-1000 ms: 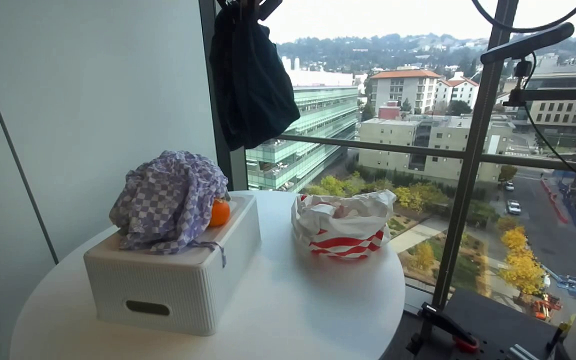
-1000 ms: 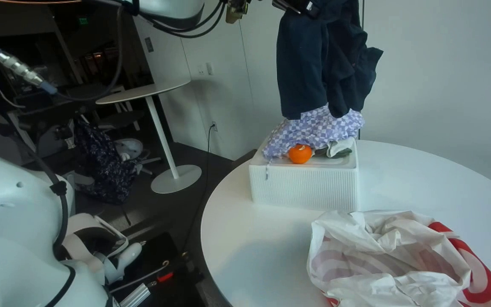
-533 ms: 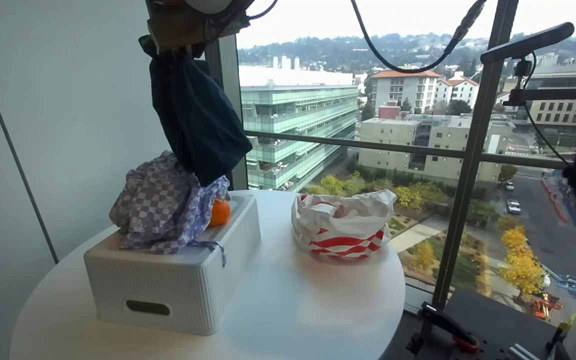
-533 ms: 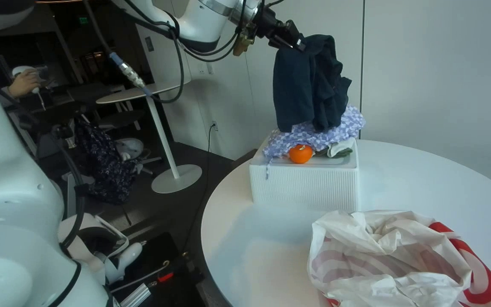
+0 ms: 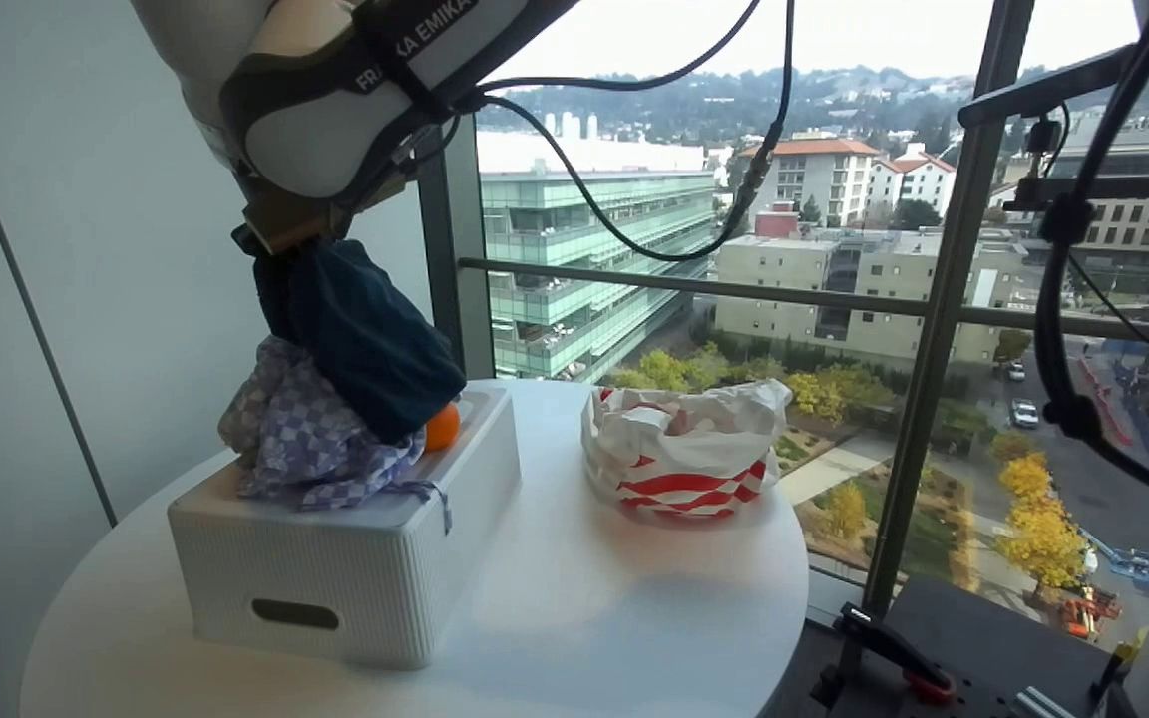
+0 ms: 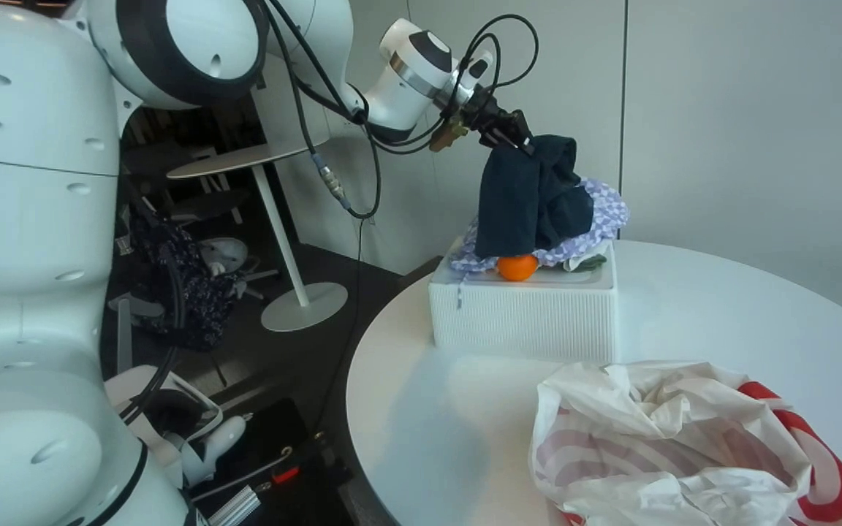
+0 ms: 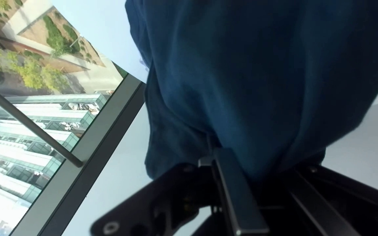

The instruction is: Move the clothes from the bag and place them on the box

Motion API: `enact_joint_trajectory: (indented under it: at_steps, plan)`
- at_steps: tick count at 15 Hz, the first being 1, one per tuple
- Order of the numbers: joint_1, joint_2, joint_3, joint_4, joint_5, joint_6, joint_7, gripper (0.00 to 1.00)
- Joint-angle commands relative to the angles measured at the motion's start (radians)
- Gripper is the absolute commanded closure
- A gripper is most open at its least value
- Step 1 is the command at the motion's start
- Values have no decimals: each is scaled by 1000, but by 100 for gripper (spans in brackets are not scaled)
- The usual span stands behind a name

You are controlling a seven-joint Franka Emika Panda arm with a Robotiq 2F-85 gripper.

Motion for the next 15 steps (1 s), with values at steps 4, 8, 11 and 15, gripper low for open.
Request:
enact_joint_trajectory:
  at_steps: [4,8,11,15]
  plan:
    - [33,56,-85,103,175,-57,-205,52]
    - [27,11,-97,74,343,-113,-332,23]
    - [17,-39,-97,52,479,-156,-419,1]
    - [-18,-132,-93,23,657,-217,-501,0]
